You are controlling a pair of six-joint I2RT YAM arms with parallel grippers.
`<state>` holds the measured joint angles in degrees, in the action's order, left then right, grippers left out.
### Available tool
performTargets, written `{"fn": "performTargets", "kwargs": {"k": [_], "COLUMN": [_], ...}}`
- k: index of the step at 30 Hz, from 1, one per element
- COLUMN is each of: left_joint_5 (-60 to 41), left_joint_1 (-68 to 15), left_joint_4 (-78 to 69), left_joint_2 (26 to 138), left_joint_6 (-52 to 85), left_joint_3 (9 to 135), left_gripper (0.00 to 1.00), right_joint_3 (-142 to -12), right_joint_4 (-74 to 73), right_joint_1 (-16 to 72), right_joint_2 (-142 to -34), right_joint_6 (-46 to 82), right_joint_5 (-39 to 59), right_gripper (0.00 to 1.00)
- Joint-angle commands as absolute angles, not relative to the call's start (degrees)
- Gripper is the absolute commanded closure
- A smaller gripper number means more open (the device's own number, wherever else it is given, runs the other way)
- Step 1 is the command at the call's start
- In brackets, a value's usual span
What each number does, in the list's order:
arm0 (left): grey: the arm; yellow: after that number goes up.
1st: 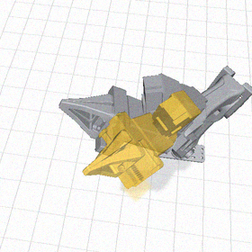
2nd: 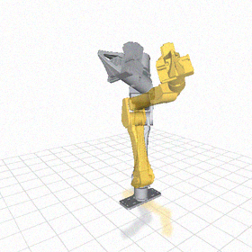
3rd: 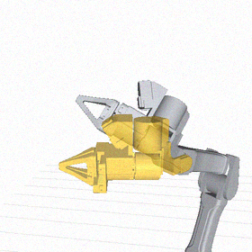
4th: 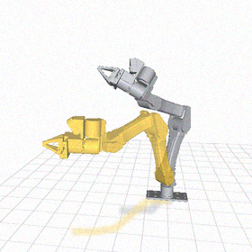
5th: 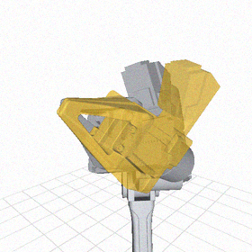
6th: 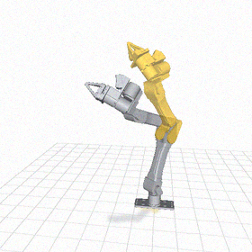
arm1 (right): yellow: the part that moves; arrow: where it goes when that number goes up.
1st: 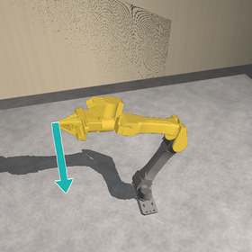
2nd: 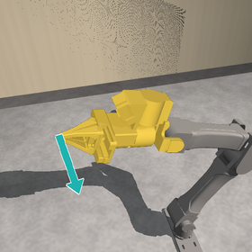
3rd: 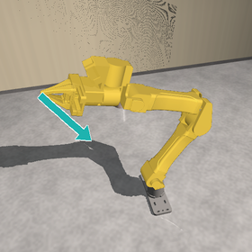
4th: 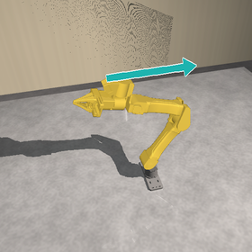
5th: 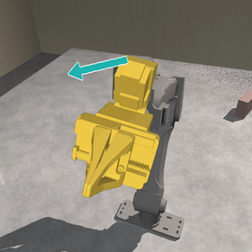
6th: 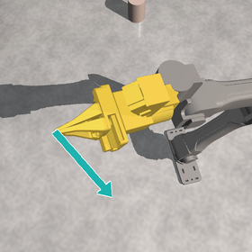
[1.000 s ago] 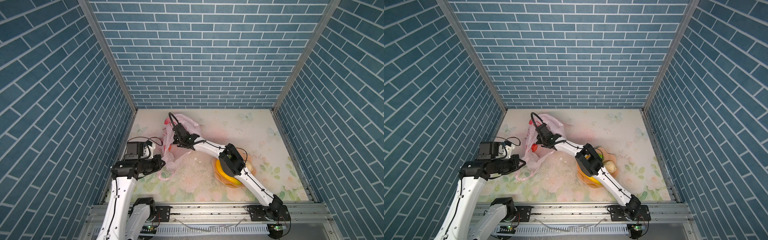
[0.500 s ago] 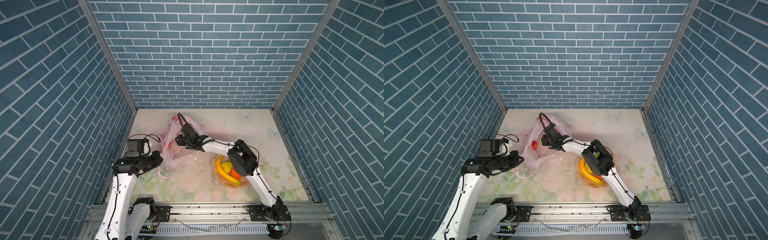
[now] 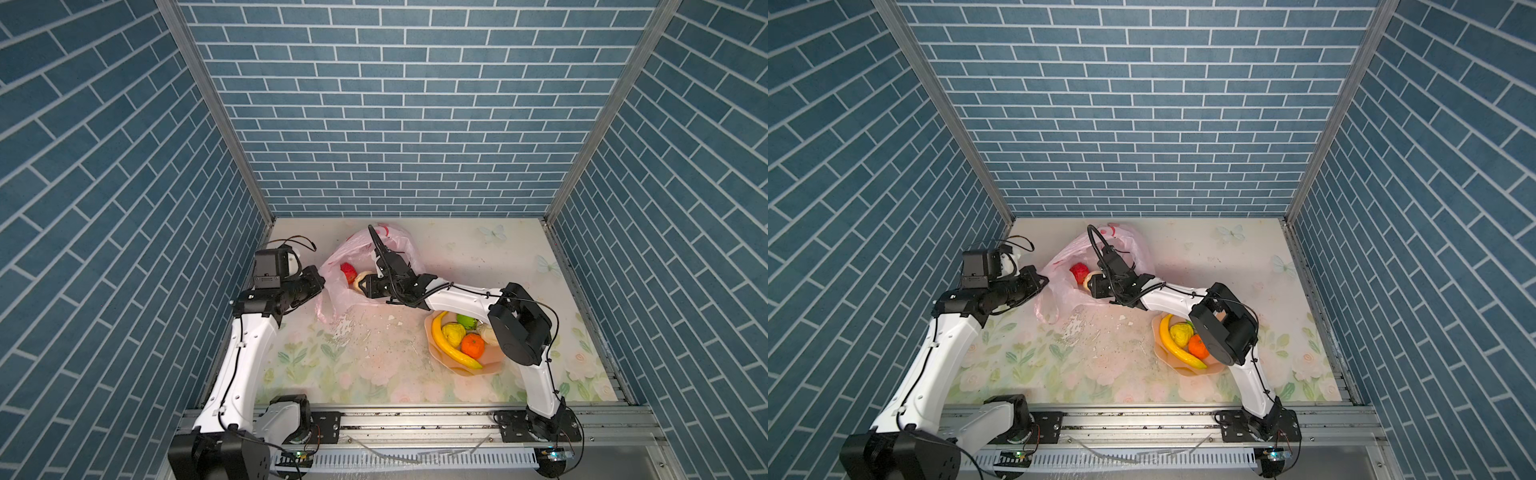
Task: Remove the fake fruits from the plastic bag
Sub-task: 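Close the right gripper on the remaining cream fruit and lift it, then carry the cream fruit over the peach bowl with the right gripper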
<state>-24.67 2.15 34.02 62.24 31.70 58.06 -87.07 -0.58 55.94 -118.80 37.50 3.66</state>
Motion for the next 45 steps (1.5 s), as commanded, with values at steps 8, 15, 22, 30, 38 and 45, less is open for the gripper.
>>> {"fn": "performTargets", "kwargs": {"k": [8,15,22,30,38,45], "left_joint_5": [-26.56,-27.95,-28.41,-28.06,-28.48,-28.67], "left_joint_1": [1.89,1.24,1.07,1.05,1.05,1.05], "left_joint_4": [27.3,26.45,26.28,26.02,29.27,30.5], "left_joint_2": [67.03,68.58,67.32,66.52,67.19,67.58], "left_joint_6": [31.9,31.29,30.28,29.7,27.44,26.98], "left_joint_3": [63.08,62.68,58.66,56.87,59.21,59.96], "left_gripper": [1.0,1.0,1.0,1.0,1.0,1.0], "right_joint_3": [-88.22,-90.37,-94.07,-92.69,-82.96,-71.19], "right_joint_4": [9.55,14.54,18.31,22.96,36.96,42.66], "right_joint_1": [58.93,59.59,59.58,59.57,59.47,55.82], "right_joint_2": [-112.3,-107.41,-104.23,-96.17,-78.49,-67.19], "right_joint_6": [25.98,20.54,17.39,16.35,19.38,24.6], "right_joint_5": [4.66,2.23,-0.47,-4.65,-15.87,-19.41], "right_gripper": [0.82,0.82,0.83,0.83,0.84,0.84]}}
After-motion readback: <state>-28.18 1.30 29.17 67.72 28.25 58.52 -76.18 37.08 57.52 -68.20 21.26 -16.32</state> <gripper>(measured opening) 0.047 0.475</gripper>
